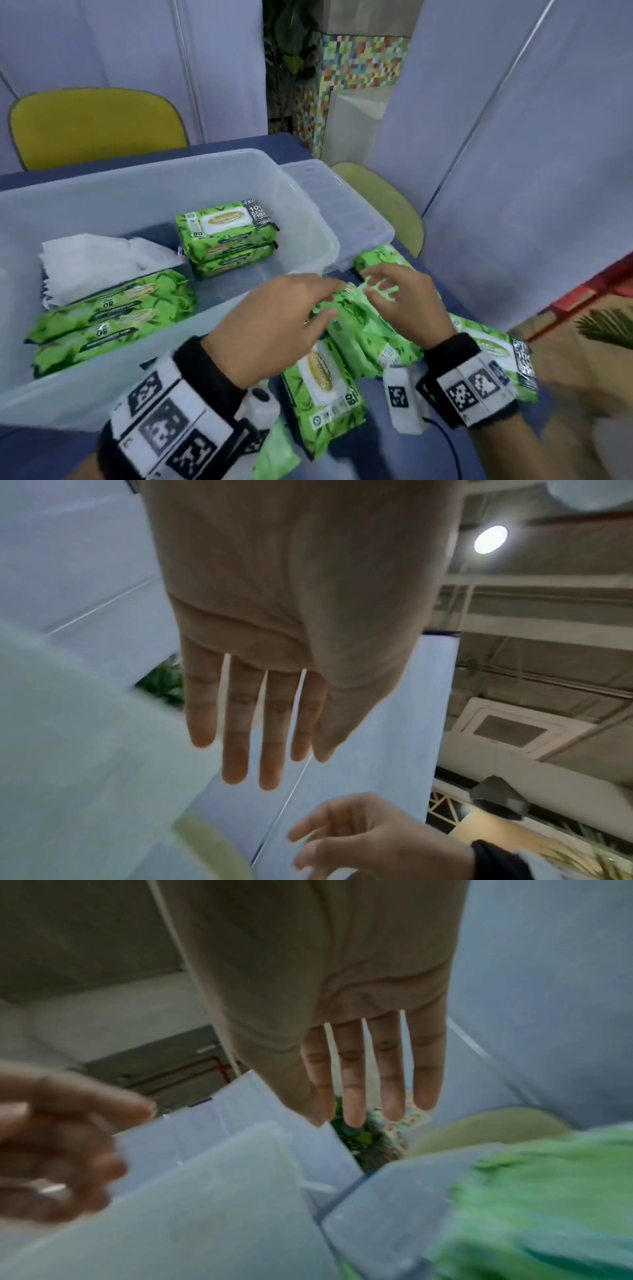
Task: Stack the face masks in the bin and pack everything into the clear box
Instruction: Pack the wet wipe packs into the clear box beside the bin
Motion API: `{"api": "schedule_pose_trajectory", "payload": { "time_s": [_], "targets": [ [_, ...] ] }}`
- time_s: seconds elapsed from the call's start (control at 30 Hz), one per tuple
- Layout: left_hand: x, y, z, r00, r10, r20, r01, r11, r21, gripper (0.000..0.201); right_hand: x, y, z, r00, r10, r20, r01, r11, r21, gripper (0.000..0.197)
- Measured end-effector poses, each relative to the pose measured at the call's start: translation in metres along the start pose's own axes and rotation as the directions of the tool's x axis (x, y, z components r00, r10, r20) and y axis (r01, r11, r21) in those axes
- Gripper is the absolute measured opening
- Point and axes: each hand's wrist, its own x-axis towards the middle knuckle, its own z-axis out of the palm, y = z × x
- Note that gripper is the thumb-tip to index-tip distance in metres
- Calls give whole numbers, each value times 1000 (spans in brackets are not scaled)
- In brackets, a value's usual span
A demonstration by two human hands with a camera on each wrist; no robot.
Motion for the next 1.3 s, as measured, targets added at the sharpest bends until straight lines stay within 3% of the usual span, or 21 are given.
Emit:
{"api": "schedule_pose_trajectory", "payload": {
  "time_s": [0.1, 0.2, 0.3, 0.37, 0.43, 0.53, 0.63, 0.73, 0.83, 0.93, 1.03, 1.13, 1.2, 1.3],
  "targets": [
    [-15, -15, 60, 978, -205, 39, 208, 976, -64, 33, -42, 45, 3, 978, 207, -11, -208, 978, -25, 17],
    [-31, -40, 118, 901, -423, 99, 432, 895, -108, 41, -70, 81, 13, 918, 384, 96, -368, 917, -154, 19],
    [-44, -52, 160, 793, -595, 130, 609, 781, -141, 59, -83, 104, 32, 826, 519, 218, -453, 844, -288, 55],
    [-43, -51, 176, 725, -671, 158, 685, 677, -267, 77, -83, 112, 46, 812, 537, 230, -486, 840, -242, 82],
    [-37, -46, 187, 651, -731, 207, 736, 538, -411, 96, -78, 118, 60, 821, 535, 200, -494, 841, -221, 98],
    [-26, -38, 201, 532, -815, 229, 771, 355, -528, 119, -68, 128, 74, 836, 535, 125, -517, 843, -152, 106],
    [-18, -34, 213, 412, -895, 168, 779, 251, -575, 128, -64, 134, 81, 830, 549, 95, -541, 835, -98, 107],
    [-12, -41, 223, 345, -921, 182, 735, 144, -663, 134, -64, 128, 80, 835, 545, 70, -534, 835, -130, 101],
    [-18, -81, 260, 307, -913, 270, 698, 23, -716, 141, -66, 119, 78, 809, 576, 117, -549, 811, -201, 109],
    [-25, -109, 288, 303, -891, 338, 714, -22, -699, 117, -71, 116, 77, 791, 584, 180, -544, 807, -228, 123],
    [-30, -89, 260, 331, -889, 317, 710, 14, -704, 116, -80, 116, 70, 772, 590, 237, -554, 807, -203, 116],
    [-35, -64, 231, 312, -924, 220, 734, 88, -673, 130, -94, 121, 58, 746, 588, 311, -606, 794, -48, 107],
    [-38, -48, 215, 360, -919, 163, 708, 155, -689, 117, -106, 119, 47, 705, 576, 414, -660, 747, 86, 94],
    [-45, -42, 205, 458, -875, 156, 680, 232, -696, 88, -128, 104, 29, 563, 526, 638, -788, 573, 223, 78]
  ]
}}
